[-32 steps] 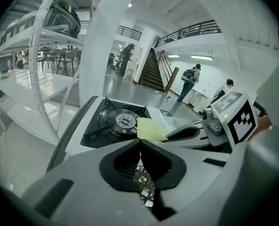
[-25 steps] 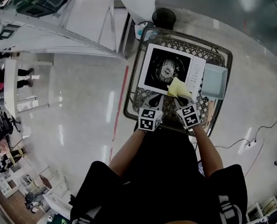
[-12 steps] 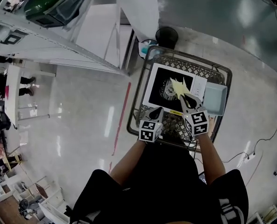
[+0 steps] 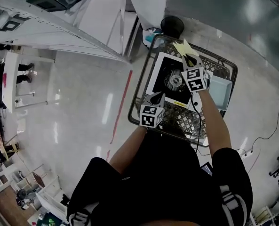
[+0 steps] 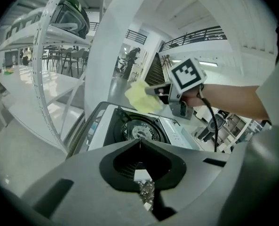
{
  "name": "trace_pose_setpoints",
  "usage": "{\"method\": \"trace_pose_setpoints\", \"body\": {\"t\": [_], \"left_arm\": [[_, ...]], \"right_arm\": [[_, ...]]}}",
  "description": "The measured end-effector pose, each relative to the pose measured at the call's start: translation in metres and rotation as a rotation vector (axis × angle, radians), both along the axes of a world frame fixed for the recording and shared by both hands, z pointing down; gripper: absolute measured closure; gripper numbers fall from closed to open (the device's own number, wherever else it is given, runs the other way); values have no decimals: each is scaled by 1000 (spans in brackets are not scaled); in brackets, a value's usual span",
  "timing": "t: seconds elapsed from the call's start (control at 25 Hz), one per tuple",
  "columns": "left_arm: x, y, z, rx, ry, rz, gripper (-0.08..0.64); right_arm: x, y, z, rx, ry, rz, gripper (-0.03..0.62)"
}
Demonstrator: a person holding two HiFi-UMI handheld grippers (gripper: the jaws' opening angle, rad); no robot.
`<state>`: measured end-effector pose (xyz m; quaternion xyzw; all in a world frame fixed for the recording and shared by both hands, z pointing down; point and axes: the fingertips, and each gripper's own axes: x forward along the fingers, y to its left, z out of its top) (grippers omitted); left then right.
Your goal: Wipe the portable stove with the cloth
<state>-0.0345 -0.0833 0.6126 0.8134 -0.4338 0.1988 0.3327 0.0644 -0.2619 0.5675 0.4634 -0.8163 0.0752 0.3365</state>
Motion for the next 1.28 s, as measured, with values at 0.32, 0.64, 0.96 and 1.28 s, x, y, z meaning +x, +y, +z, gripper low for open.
{"method": "trace_pose_setpoints", "body": {"t": [0.32,0.64,0.96,1.28], "left_arm": [[-16,10,11,-28,-12,-36,538],[-23,15,10,-24,-10,-60,538],[-24,23,12,-28,-5,-87,538],[-24,25,14,-30,2,-105,538]], "right_arm": [[-11,36,89,-235,50,-33,571],[-28,58,90,-249,84,-104,571],[-37,87,90,-270,56,-123,571],[-49,124,98,-320,31,-155,571]]}}
